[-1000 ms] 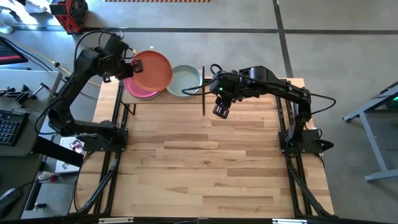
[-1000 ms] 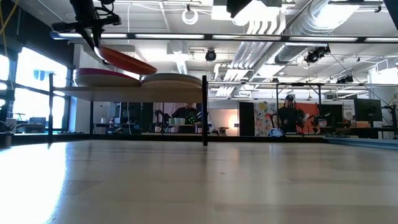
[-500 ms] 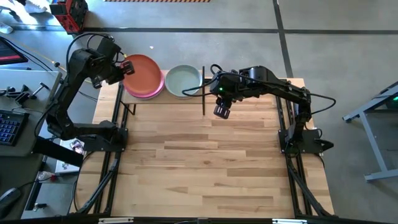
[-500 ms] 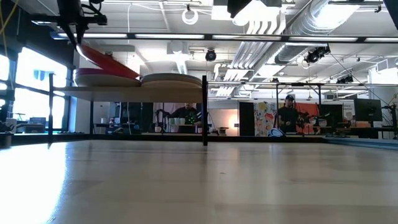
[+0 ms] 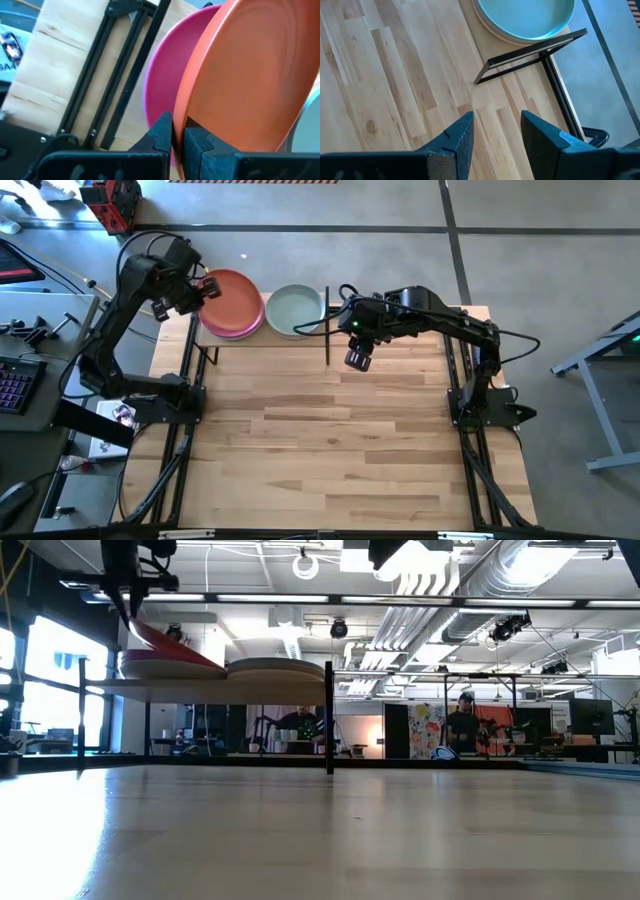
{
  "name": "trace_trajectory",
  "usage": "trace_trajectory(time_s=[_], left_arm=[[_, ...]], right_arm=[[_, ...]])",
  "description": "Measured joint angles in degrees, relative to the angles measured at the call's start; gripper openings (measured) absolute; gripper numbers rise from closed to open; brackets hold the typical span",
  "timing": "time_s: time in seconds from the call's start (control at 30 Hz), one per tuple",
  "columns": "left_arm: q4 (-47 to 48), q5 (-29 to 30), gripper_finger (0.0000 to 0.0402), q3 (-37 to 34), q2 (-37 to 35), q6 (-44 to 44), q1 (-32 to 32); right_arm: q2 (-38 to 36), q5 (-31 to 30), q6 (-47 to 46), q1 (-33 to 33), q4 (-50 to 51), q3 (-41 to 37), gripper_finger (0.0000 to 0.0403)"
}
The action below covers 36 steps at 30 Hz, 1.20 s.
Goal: Place and stack plates onto a shelf
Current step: Stack the orange plate on top of the pink plate on the shelf
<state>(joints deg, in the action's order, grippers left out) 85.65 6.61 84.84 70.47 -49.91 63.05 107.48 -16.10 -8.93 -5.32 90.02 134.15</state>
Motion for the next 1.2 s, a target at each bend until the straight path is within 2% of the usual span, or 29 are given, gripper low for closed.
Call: trace_trajectory(time_s=[0.5, 0.67, 0.9, 1.2], left_arm=[[-0.1, -3.3, 0.0011, 0.0, 1.6, 1.8, 0.0], [-0.2, -5.6, 0.0042, 0.0, 1.6, 3.2, 0.0], [0.4, -4.7, 0.0091, 0.0, 1.6, 2.3, 0.0], [4.1, -8.0, 0.0102, 0.0, 1.3, 7.0, 0.0]], right_arm=[[0.0, 0.0, 0.0, 0.0, 0.0, 0.0, 0.0140], [0.0, 0.0, 0.0, 0.0, 0.0, 0.0, 0.0140], [0.0, 0.1, 0.0, 0.2, 0.0, 0.0, 0.0140], [0.0, 0.1, 0.0, 0.2, 0.0, 0.0, 0.0140]])
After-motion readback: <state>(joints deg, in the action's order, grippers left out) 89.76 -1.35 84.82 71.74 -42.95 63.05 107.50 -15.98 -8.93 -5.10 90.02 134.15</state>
